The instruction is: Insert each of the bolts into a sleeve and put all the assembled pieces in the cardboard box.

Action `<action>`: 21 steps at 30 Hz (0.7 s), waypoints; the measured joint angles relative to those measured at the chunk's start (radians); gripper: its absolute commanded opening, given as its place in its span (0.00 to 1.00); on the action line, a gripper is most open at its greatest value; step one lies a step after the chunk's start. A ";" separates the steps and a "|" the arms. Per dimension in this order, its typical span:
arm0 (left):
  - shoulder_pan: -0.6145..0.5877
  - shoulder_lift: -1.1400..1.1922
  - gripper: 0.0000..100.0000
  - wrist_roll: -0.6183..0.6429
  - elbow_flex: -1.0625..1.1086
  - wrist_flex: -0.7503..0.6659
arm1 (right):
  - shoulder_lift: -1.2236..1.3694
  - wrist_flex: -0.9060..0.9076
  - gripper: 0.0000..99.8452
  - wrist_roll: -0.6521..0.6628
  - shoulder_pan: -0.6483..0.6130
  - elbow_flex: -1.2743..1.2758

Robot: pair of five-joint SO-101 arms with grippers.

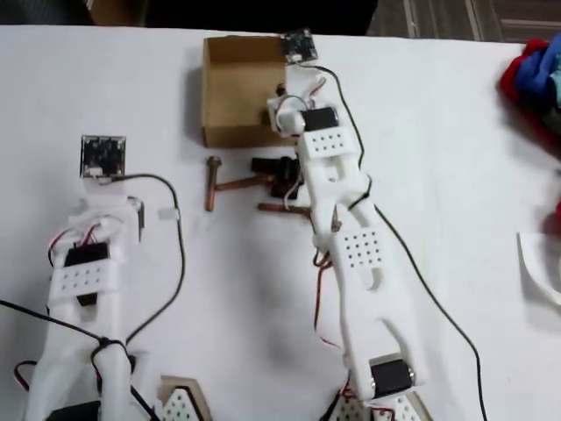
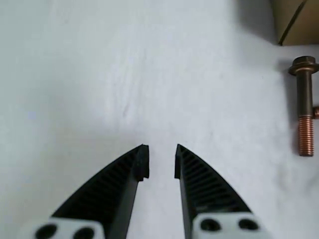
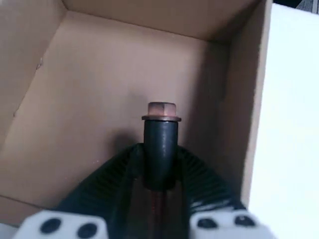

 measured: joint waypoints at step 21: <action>0.000 0.000 0.11 0.000 0.006 -0.002 | -0.095 -0.002 0.02 0.000 0.158 -0.003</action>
